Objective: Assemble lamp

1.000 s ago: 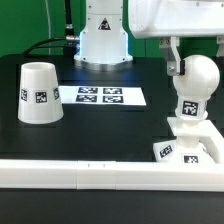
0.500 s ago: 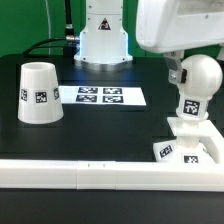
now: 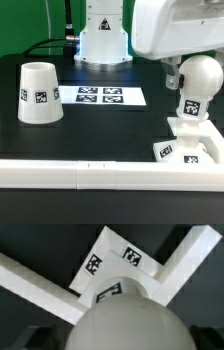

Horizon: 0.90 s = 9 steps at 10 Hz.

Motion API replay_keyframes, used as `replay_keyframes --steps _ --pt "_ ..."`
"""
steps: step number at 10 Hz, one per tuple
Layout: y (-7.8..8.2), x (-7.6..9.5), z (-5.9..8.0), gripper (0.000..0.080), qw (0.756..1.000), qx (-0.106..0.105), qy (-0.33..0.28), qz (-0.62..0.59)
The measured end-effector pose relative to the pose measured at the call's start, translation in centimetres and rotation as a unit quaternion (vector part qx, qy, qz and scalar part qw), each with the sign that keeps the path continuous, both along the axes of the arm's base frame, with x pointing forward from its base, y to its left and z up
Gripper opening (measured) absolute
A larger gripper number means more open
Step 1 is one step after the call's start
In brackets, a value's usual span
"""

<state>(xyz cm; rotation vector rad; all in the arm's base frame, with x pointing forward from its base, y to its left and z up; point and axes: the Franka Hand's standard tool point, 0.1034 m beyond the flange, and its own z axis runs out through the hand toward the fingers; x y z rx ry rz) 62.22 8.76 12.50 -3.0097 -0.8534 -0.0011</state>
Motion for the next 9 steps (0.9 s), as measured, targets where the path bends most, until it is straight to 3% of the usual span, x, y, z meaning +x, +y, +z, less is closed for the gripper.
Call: replay_keyframes --steps 5,9 --pt "0.07 -0.01 0.00 0.0576 1.000 0.000 0.000 -0.016" --pt "-0.07 -0.13 -0.04 0.0576 0.980 0.016 0.000 -0.197"
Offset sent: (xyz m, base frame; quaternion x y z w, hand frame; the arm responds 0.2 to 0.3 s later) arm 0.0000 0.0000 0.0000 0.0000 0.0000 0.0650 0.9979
